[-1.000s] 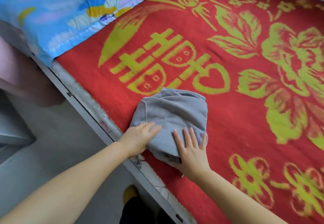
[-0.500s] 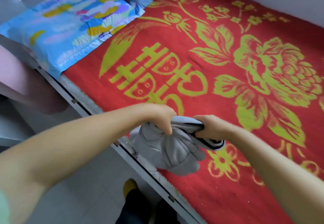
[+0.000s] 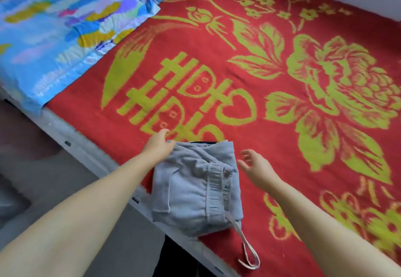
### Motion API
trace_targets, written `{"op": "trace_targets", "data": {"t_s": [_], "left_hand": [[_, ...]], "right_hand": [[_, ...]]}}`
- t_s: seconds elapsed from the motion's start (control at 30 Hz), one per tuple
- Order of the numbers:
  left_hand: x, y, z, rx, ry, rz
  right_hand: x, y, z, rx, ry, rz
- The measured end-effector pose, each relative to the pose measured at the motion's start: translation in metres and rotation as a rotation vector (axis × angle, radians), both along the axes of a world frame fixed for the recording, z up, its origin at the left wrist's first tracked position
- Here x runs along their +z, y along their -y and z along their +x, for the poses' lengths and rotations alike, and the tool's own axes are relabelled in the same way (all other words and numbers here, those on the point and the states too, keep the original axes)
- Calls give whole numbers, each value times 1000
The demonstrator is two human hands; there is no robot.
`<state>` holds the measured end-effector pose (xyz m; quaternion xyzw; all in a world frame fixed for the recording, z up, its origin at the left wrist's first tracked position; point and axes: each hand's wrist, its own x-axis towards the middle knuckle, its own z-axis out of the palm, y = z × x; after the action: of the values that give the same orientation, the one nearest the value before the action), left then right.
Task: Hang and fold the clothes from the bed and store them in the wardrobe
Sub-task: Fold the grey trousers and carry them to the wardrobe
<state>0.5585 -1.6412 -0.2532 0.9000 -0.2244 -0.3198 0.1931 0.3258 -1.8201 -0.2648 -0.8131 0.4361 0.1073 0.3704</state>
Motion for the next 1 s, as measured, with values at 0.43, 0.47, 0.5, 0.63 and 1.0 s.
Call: {"op": "trace_targets", "data": {"t_s": [0.43, 0.47, 0.5, 0.63, 1.0], "left_hand": [[-98, -45, -102, -455, 164, 280], [-98, -47, -104, -422, 153, 226], [-96, -50, -105, -385, 161, 148], [-90, -57, -107, -280, 238, -70], [-94, -31, -95, -409, 476, 42]], "right_hand": [[-45, -99, 25, -434, 117, 201], [-43, -100, 29, -433, 164, 203], [-37, -98, 34, -402, 243, 190], [-25, -56, 43, -244, 331, 43], [-52, -82, 52, 522, 118, -585]]}}
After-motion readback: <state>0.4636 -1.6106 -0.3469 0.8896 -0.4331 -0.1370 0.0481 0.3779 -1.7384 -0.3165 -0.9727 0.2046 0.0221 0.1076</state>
